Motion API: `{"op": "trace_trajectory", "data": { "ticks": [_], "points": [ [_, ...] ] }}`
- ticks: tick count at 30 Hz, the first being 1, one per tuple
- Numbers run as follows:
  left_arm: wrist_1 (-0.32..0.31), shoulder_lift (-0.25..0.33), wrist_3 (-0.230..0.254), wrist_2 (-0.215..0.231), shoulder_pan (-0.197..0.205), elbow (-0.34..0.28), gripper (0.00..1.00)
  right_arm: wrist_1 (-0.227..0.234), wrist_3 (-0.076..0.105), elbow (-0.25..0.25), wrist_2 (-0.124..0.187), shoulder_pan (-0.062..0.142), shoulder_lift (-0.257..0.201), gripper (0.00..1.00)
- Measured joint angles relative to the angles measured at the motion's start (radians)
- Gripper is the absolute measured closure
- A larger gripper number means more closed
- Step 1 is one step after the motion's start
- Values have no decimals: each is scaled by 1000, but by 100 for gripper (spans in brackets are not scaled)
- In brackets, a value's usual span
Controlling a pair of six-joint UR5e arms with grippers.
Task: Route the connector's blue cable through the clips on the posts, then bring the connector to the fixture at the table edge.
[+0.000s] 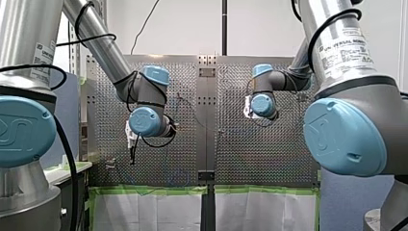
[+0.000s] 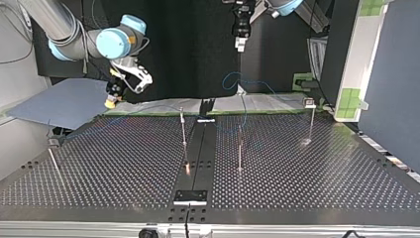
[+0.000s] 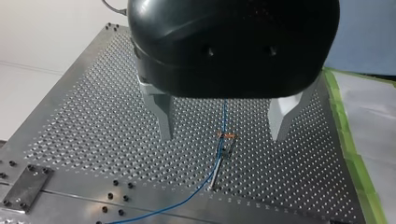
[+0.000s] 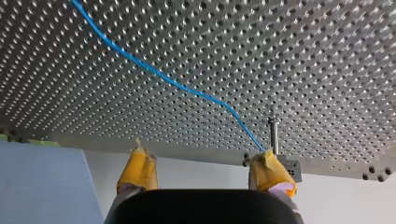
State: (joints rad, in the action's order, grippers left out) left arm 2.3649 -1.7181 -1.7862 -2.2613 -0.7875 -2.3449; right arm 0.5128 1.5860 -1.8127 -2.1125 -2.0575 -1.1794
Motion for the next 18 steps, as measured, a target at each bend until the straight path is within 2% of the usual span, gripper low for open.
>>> {"op": "trace_trajectory", "data": {
  "ticks": [4, 13, 18],
  "points": [
    [2, 0, -1, -21, 2, 7, 0, -1, 1, 0, -23, -33, 0, 0],
    [0, 0, -2, -31, 10, 31, 0, 0, 3, 0, -31, -108, 1, 0],
    [0, 0, -4, -28, 20, 40, 0, -31, 14, -1, -65, -150, 1, 0]
  ]
}}
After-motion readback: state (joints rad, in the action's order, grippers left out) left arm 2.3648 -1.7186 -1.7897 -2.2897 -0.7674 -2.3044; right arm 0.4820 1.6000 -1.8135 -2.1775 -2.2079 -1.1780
